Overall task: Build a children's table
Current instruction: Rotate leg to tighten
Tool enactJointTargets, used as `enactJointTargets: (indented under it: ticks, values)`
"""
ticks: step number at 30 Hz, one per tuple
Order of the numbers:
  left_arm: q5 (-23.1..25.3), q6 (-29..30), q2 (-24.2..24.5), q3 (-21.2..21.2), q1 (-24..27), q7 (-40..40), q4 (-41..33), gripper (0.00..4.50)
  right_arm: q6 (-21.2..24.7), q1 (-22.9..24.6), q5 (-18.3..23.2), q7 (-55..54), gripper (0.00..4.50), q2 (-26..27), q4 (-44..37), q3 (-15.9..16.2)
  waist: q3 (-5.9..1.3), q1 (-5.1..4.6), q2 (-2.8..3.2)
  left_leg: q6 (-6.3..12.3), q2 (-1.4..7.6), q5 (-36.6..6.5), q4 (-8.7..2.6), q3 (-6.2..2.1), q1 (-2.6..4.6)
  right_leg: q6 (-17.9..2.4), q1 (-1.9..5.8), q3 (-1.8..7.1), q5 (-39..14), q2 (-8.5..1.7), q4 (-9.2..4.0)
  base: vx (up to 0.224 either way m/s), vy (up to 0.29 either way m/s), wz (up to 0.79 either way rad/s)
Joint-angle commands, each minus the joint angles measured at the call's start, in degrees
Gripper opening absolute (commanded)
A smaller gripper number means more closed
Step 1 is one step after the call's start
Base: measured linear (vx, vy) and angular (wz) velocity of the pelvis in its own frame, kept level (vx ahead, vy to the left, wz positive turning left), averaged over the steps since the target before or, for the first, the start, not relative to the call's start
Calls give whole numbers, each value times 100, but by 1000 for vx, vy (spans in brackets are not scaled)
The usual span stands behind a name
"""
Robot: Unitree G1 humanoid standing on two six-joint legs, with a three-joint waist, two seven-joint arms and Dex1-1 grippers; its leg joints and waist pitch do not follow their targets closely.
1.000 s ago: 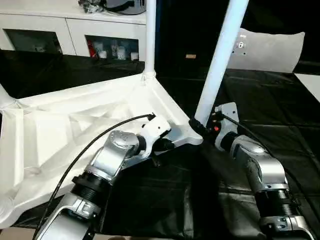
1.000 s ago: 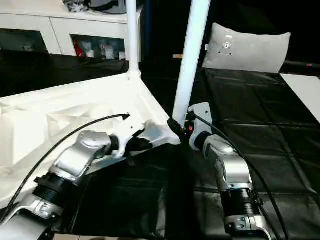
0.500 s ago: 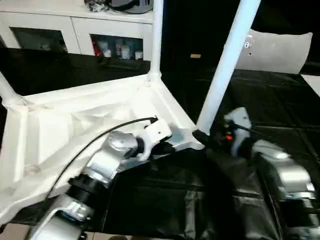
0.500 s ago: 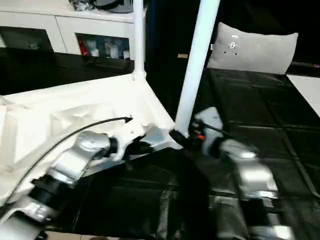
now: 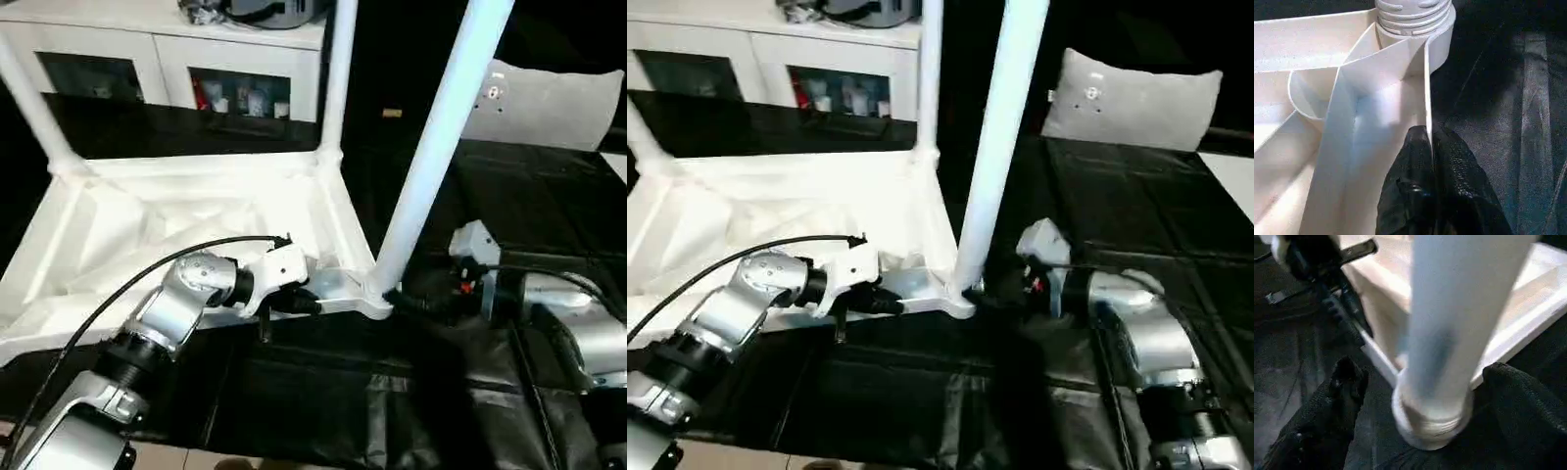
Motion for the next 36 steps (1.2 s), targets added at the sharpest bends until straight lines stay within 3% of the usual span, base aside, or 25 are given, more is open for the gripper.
enactJointTargets:
  ticks: [1,4,6,14,15,22,29,36]
  values:
    - [12,57,-59,-69,-3,-37,162,53,-128,32,33,82,421,-40,-94,-13,-359,6,24,311,310,-582,-384,-83,18,-1309,334,279,-711,-525,-373,0,0,0]
    - [78,30,-96,-130,-44,-5,319,97,-167,57,56,150,421,-43,-65,-16,-362,3,40,314,307,-580,-380,-86,16,-1297,331,277,-669,-519,-369,0,0,0]
    - [82,42,-102,-147,-56,-47,363,97,-146,69,86,182,421,-57,-58,-8,-355,0,15,317,301,-628,-382,-81,18,-1274,334,277,-765,-519,-388,0,0,0]
    - [-30,327,-193,-110,-115,-216,522,97,-227,81,98,301,421,-89,51,34,-364,5,13,341,302,-568,-377,-83,11,-1250,333,276,-863,-526,-388,0,0,0]
    - [-31,338,-194,-111,-118,-222,532,68,-240,74,93,308,421,-91,70,34,-362,2,11,351,300,-566,-376,-82,6,-1254,333,274,-867,-525,-393,0,0,0]
    - [88,541,-99,-150,-182,-219,628,12,-418,-43,-8,327,421,-111,295,35,-368,-2,18,378,298,-539,-371,-82,7,-1283,330,268,-836,-520,-389,0,0,0]
    - [-68,169,61,-238,-38,-763,233,5,-761,-414,-66,320,421,98,974,16,-388,-13,17,414,297,-409,-356,-75,12,-1351,333,263,-640,-520,-361,0,0,0]
    - [-164,127,201,-369,71,-1139,-168,0,-526,-498,218,1122,360,21,961,212,-384,55,25,521,340,-453,-346,-54,22,-1530,320,245,-329,-511,-306,0,0,0]
